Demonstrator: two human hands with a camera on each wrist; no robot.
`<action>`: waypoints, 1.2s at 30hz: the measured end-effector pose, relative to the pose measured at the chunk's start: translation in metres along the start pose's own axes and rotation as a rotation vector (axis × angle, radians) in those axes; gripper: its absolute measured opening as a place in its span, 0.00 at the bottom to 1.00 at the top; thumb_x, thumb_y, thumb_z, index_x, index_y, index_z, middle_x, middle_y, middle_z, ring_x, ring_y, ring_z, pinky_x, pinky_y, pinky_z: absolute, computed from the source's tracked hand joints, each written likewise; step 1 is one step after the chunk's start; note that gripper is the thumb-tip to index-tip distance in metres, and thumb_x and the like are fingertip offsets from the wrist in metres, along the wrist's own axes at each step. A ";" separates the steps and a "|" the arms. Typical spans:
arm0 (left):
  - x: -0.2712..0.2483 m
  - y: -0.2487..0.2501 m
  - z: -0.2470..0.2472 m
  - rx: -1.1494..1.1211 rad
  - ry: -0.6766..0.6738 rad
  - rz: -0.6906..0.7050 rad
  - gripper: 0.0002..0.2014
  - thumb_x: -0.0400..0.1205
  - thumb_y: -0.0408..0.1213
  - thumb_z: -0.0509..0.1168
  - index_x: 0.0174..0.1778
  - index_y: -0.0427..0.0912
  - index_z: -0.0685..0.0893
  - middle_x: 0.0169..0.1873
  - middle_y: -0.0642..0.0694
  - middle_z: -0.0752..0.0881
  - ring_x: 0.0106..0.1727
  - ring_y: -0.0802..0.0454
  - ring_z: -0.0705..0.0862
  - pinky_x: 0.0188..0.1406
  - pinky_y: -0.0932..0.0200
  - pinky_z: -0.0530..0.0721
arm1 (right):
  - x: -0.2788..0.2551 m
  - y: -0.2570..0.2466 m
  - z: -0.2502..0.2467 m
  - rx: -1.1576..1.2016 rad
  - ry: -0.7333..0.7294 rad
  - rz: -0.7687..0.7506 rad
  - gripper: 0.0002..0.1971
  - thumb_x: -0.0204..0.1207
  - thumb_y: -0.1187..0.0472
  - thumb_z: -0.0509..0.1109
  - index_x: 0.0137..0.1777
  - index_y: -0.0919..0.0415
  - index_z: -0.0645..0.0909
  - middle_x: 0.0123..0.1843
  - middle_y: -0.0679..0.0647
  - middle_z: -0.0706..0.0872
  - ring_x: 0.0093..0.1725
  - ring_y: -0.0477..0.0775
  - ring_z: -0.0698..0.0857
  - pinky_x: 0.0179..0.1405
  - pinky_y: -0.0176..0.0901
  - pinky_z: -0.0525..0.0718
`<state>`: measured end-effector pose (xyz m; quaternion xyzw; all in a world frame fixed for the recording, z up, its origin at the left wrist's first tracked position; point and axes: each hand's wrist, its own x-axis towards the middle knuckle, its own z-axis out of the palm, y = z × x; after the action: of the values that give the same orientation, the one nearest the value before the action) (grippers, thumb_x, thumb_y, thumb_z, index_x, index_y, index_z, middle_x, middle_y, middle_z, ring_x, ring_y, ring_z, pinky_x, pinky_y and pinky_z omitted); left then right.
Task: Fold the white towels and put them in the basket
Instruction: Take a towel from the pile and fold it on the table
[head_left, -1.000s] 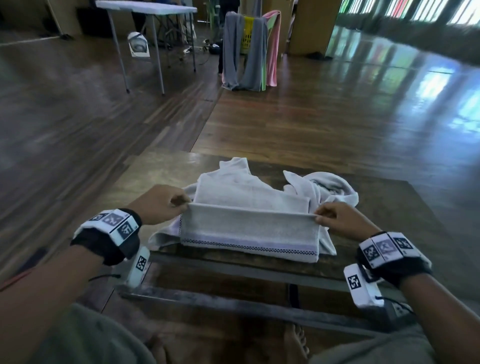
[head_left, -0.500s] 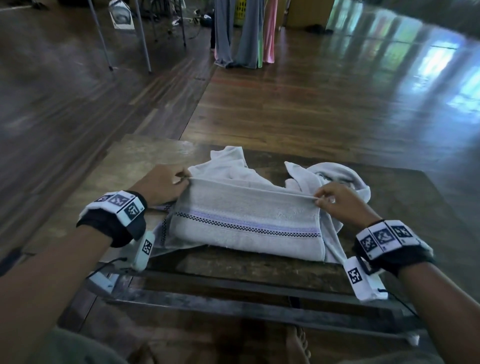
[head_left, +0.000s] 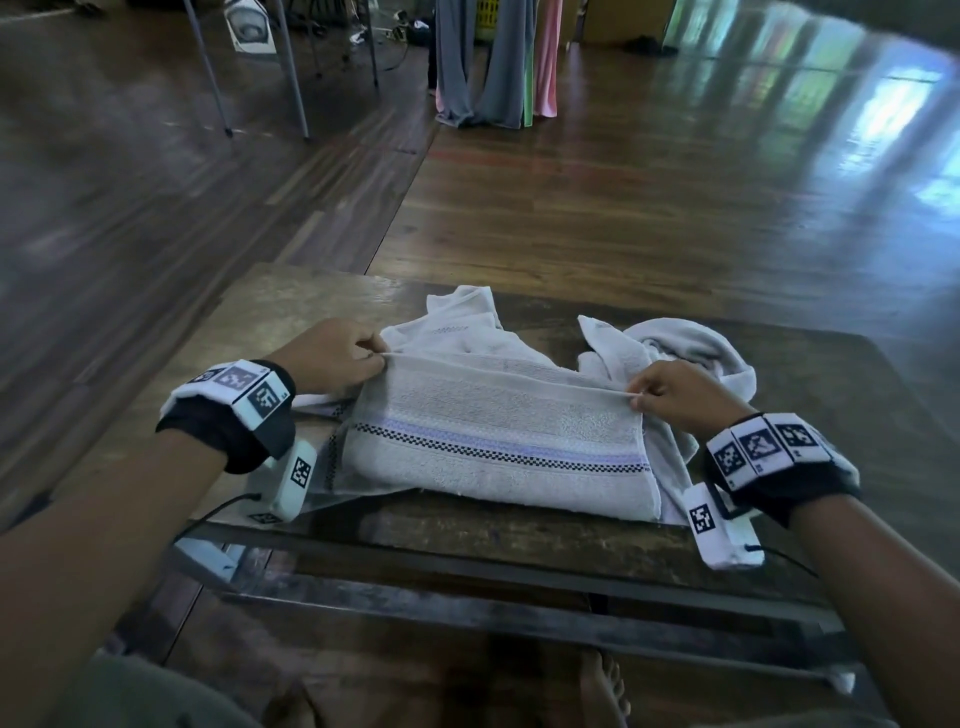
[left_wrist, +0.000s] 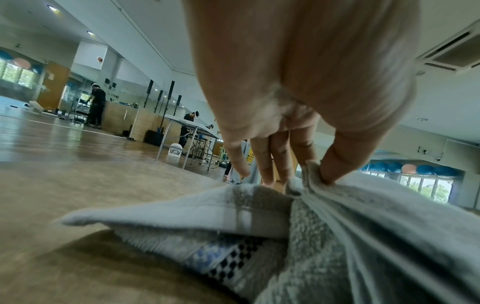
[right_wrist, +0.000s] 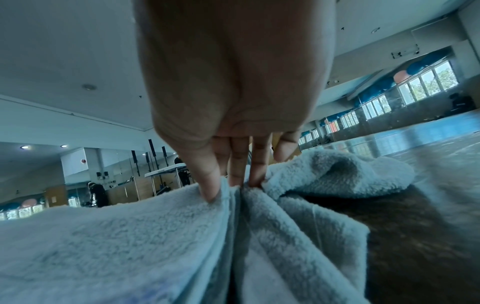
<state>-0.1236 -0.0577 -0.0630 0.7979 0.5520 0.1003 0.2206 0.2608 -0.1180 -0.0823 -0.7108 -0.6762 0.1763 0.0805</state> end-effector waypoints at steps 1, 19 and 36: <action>0.000 -0.001 0.000 0.000 -0.019 -0.005 0.08 0.81 0.36 0.64 0.52 0.40 0.85 0.52 0.46 0.86 0.53 0.48 0.82 0.49 0.58 0.76 | -0.001 0.000 0.000 -0.005 0.011 0.000 0.04 0.73 0.58 0.72 0.44 0.51 0.88 0.45 0.51 0.90 0.50 0.51 0.85 0.61 0.57 0.78; -0.066 0.027 -0.033 0.076 0.351 0.327 0.08 0.69 0.27 0.75 0.34 0.45 0.87 0.29 0.63 0.82 0.32 0.71 0.80 0.38 0.83 0.71 | -0.076 -0.019 -0.046 0.093 0.312 -0.147 0.06 0.69 0.67 0.76 0.45 0.59 0.90 0.38 0.45 0.88 0.36 0.34 0.80 0.38 0.14 0.71; -0.076 0.052 -0.056 0.390 1.059 0.415 0.04 0.77 0.35 0.66 0.41 0.44 0.86 0.39 0.48 0.88 0.41 0.45 0.83 0.53 0.51 0.68 | -0.066 -0.031 -0.072 0.036 1.003 -0.361 0.09 0.66 0.75 0.67 0.43 0.67 0.85 0.42 0.63 0.83 0.40 0.63 0.83 0.42 0.54 0.80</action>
<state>-0.1310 -0.1295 0.0172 0.7563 0.4275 0.4222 -0.2589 0.2560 -0.1726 0.0049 -0.5785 -0.6631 -0.1906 0.4351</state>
